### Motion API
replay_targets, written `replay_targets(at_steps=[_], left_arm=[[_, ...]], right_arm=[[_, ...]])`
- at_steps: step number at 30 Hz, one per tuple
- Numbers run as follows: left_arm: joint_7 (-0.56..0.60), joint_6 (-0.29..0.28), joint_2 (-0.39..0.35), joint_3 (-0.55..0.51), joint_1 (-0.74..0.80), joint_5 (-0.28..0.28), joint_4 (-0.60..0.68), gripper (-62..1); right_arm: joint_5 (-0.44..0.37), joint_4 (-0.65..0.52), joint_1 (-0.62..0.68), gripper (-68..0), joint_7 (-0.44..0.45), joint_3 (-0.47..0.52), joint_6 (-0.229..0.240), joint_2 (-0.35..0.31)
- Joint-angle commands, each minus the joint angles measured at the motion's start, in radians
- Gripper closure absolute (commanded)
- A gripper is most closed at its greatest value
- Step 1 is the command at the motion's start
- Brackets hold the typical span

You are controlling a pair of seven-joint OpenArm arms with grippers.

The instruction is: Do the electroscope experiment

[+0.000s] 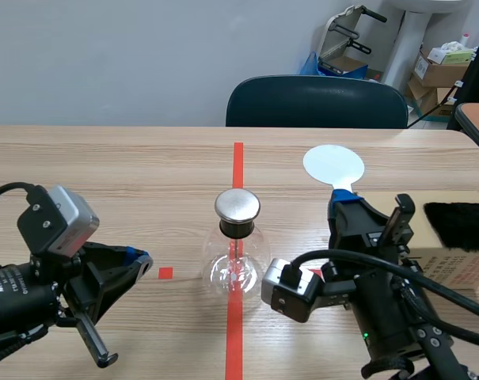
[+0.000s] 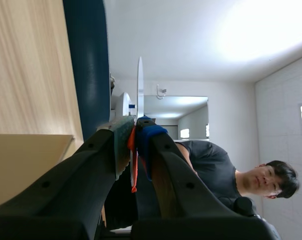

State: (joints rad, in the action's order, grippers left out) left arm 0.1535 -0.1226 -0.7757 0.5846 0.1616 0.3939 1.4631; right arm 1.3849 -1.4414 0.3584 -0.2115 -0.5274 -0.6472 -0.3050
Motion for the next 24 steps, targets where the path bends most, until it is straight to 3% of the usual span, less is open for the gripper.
replay_targets(at_steps=[1,12,24], left_arm=[[0.014,0.005,0.011,0.02,-0.013,0.007,-0.002,-1.4],[0.032,0.008,0.053,0.15,-0.146,0.045,-0.166,-1.4],[0.067,0.008,0.063,0.281,-0.232,0.082,-0.224,-1.4]], right_arm=[[0.017,-0.008,-0.011,-1.1,-0.013,0.005,-0.01,-0.002],[0.022,-0.008,-0.011,-1.1,-0.053,0.005,-0.011,-0.002],[0.022,-0.008,-0.011,-1.1,-0.064,0.005,-0.011,-0.002]])
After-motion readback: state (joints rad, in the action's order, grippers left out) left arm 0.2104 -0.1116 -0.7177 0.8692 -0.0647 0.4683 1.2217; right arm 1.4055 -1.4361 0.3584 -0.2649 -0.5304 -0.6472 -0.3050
